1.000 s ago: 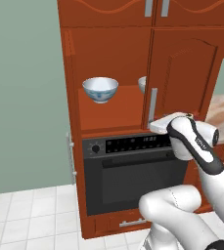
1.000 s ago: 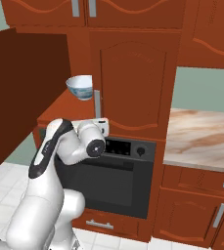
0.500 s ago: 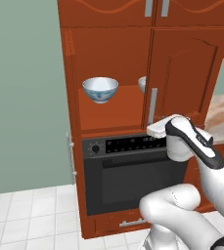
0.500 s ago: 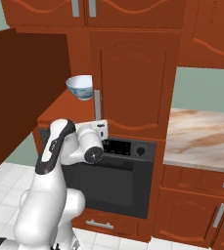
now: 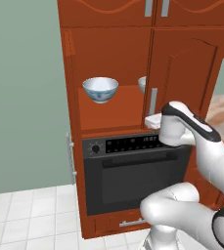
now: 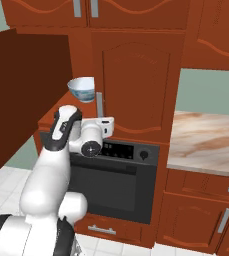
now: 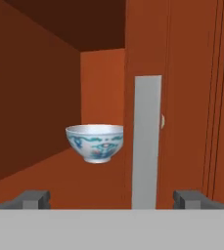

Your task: Move the bowls from the cabinet to the plates on the dining table.

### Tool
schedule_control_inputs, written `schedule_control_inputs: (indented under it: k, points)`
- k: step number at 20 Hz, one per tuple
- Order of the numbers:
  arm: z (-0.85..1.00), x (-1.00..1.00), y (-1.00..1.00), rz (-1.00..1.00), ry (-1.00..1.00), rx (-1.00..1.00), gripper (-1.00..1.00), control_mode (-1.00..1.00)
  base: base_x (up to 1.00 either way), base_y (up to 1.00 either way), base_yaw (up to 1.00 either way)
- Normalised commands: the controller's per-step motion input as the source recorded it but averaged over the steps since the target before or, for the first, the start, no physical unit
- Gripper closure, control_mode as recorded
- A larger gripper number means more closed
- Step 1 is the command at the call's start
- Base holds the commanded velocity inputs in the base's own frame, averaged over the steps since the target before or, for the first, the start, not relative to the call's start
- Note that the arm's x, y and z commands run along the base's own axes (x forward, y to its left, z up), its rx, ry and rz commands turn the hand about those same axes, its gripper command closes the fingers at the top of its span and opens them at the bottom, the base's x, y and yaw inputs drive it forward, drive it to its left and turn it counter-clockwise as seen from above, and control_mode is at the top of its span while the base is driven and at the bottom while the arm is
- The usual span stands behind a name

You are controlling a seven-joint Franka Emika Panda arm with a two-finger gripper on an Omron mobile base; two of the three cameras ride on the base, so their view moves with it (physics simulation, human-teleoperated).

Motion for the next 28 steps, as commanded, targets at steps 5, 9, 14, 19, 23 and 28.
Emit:
schedule_control_inputs:
  k: [5, 9, 14, 19, 23, 28]
  points:
    - [0.00, 0.20, -0.05, -0.12, -0.02, 0.00, -1.00, -1.00, 0.00, 0.00, 0.00]
    - [0.00, 0.01, -0.02, -0.02, 0.00, 0.00, -1.00, -1.00, 0.00, 0.00, 0.00]
    - [0.00, 0.07, -0.21, -0.05, 0.00, 0.00, -1.00, -1.00, 0.00, 0.00, 0.00]
    - [0.00, 0.29, -0.30, -0.02, 0.00, 0.01, -1.00, -1.00, 0.00, 0.00, 0.00]
    - [0.00, 0.39, -0.14, 0.01, 0.00, 0.02, -1.00, -1.00, 0.00, 0.00, 0.00]
    - [0.00, 0.07, -0.01, 0.01, -0.01, 0.00, -1.00, -1.00, 0.00, 0.00, 0.00]
